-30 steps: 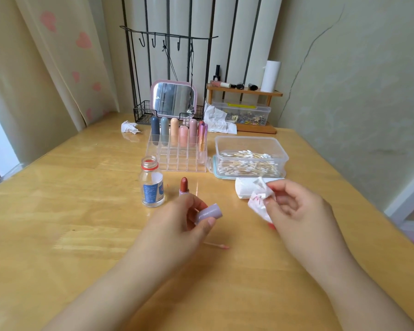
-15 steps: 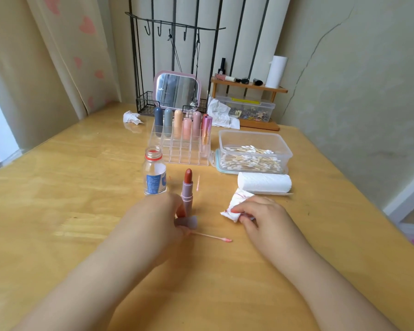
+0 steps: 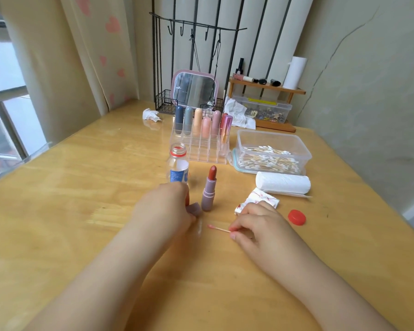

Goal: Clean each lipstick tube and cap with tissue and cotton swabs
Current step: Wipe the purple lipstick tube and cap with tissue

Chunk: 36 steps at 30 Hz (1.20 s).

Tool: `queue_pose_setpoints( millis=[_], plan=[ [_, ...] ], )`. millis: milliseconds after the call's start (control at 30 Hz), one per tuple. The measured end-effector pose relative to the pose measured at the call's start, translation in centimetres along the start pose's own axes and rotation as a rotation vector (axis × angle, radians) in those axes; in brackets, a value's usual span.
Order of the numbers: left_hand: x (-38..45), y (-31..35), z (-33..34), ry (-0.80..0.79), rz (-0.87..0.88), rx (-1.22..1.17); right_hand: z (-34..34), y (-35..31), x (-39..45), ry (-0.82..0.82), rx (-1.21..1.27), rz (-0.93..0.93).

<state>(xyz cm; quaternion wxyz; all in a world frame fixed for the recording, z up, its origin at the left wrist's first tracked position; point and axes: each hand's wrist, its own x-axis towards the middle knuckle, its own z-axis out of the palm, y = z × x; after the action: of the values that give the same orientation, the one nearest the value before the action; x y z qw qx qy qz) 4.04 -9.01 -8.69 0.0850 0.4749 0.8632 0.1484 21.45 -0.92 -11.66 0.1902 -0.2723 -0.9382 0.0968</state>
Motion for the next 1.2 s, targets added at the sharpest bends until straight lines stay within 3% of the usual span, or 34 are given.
queue_pose_setpoints(
  millis=[333, 500, 700, 833, 1033, 1200],
  plan=[
    [0.2, -0.1, 0.2, -0.046, 0.008, -0.071, -0.7, -0.7, 0.0, 0.026, 0.021, 0.072],
    [-0.1, 0.3, 0.0, 0.084, 0.041, -0.236, -5.6, 0.7, 1.1, 0.221, 0.149, 0.232],
    [-0.9, 1.2, -0.8, 0.234, 0.103, -0.364, -9.3, 5.6, 7.0, 0.230, 0.042, 0.328],
    [-1.6, 1.8, -1.0, 0.286, 0.136, -0.375, -9.6, 7.7, 11.2, 0.120, -0.029, 0.353],
    [-1.5, 1.7, -0.4, 0.300, 0.134, -0.396, -8.3, 10.0, 16.9, -0.272, -0.119, 0.377],
    [-1.6, 1.9, -0.4, 0.327, 0.130, -0.462, -7.4, 11.3, 18.7, -0.453, -0.153, 0.425]
  ],
)
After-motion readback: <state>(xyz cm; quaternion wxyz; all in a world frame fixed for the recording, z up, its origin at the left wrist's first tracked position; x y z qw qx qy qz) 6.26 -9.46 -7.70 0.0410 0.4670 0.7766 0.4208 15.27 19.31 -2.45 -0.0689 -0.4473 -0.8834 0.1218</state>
